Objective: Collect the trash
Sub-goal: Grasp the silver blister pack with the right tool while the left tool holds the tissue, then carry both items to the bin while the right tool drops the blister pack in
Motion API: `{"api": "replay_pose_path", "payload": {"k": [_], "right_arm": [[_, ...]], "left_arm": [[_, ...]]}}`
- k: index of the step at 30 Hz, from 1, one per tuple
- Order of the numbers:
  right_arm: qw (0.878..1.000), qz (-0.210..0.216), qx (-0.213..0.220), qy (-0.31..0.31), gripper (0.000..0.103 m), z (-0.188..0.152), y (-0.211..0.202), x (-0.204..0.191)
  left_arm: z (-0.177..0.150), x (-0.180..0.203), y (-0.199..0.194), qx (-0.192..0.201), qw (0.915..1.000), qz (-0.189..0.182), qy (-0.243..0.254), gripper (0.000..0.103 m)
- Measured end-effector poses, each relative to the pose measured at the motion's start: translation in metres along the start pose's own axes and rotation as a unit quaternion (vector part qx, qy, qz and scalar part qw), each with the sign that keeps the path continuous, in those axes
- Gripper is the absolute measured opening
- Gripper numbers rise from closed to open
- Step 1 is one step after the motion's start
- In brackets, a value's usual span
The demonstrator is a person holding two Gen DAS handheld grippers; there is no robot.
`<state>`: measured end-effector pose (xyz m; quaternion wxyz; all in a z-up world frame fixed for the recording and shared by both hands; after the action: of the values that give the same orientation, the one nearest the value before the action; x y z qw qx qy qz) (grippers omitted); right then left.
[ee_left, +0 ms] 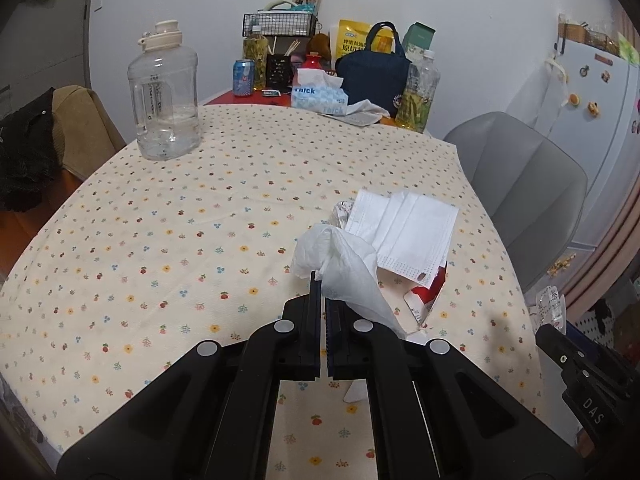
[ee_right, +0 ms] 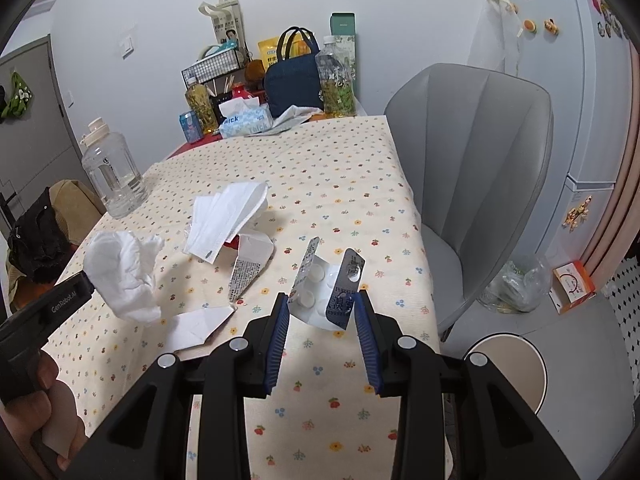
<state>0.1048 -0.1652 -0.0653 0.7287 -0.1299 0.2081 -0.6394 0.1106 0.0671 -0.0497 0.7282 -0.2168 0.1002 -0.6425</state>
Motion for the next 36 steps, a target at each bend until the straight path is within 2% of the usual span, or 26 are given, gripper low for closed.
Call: {"api": "replay_pose_path", "payload": {"k": [8, 15, 26, 36], "right_arm": [[1.000, -0.008, 0.019, 0.008, 0.034, 0.008, -0.020, 0.014], [0.999, -0.028, 0.037, 0.013, 0.034, 0.017, -0.038, 0.036], [0.995, -0.073, 0.055, 0.043, 0.034, 0.025, -0.055, 0.093], [0.988, -0.114, 0.063, 0.085, 0.035, 0.022, -0.066, 0.160]], "left_arm": [[0.004, 0.024, -0.007, 0.006, 0.9997, -0.016, 0.017, 0.003], [0.005, 0.064, -0.005, 0.008, 0.9981, -0.050, 0.037, 0.003], [0.001, 0.139, 0.000, 0.002, 0.9916, -0.104, 0.077, 0.003], [-0.019, 0.214, 0.007, -0.017, 0.9818, -0.142, 0.125, 0.003]]}}
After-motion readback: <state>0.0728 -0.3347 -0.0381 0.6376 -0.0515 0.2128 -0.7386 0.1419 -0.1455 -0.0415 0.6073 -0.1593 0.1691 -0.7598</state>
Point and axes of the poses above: each gripper's, at about its wrist camera, not at the fingertips, and y roughly the way its jaws point, x to its right, z to its top, the point moved 6 cm from there along y, roughly the way its jaws point, and after that the axes turned 14 degrees about x, right-handed, at the moved point
